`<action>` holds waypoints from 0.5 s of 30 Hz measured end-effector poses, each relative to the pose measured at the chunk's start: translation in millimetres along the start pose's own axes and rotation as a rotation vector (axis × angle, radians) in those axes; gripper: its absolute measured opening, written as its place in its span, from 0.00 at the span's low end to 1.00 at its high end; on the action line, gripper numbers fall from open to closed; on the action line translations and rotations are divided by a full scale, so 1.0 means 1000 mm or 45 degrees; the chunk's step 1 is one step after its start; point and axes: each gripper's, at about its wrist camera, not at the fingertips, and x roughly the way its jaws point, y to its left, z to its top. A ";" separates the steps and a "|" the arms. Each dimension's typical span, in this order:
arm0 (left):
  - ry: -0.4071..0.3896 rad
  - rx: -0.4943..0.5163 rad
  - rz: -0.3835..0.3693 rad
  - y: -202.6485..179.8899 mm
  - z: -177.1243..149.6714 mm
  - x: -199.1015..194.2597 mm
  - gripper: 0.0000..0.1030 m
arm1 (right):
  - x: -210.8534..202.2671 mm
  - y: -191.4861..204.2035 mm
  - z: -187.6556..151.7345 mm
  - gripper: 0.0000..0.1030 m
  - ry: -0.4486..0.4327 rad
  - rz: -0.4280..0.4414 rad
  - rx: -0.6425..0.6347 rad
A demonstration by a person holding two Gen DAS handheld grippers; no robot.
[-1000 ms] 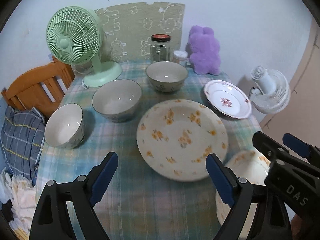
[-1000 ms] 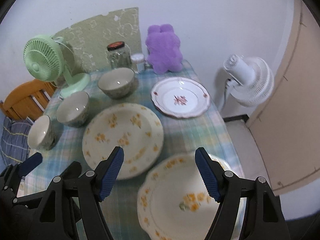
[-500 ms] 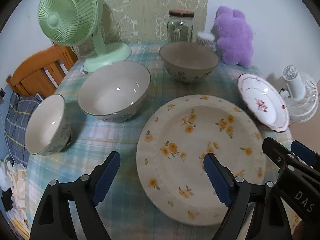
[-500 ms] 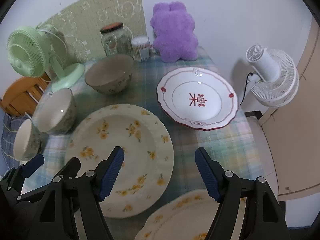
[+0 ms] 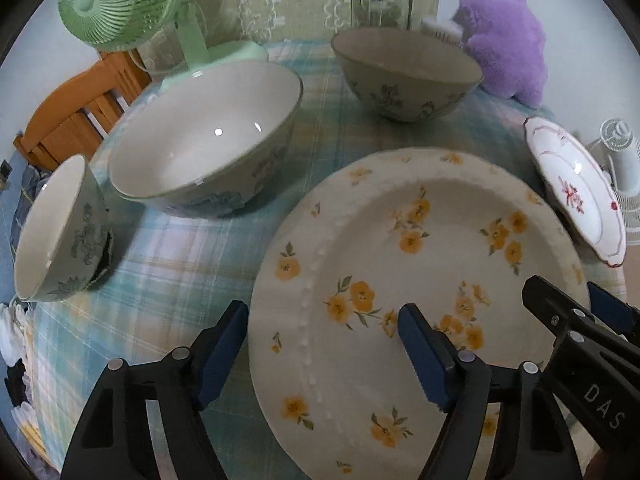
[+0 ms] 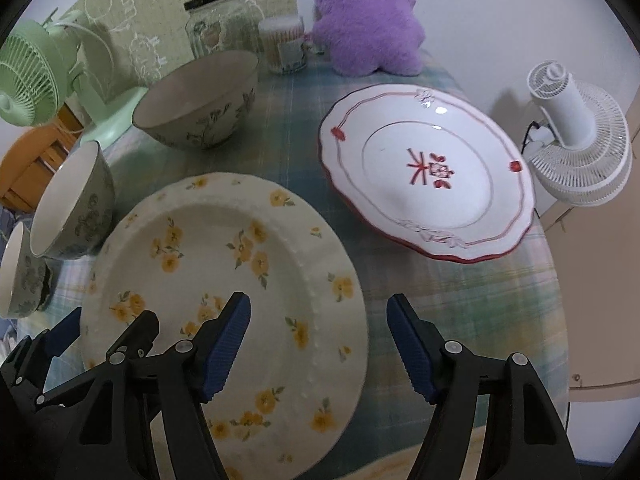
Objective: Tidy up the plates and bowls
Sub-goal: 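Grasp the rim of the beaded yellow-flower plate with the left gripper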
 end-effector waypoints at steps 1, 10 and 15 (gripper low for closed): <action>-0.005 0.009 -0.002 -0.001 0.000 0.000 0.76 | 0.004 0.001 0.001 0.68 0.016 0.007 -0.007; 0.003 0.012 -0.023 0.002 -0.003 -0.002 0.70 | 0.011 0.010 0.005 0.62 0.037 0.004 -0.008; 0.030 0.013 -0.015 0.017 -0.013 -0.005 0.69 | 0.006 0.020 -0.005 0.62 0.068 0.031 -0.012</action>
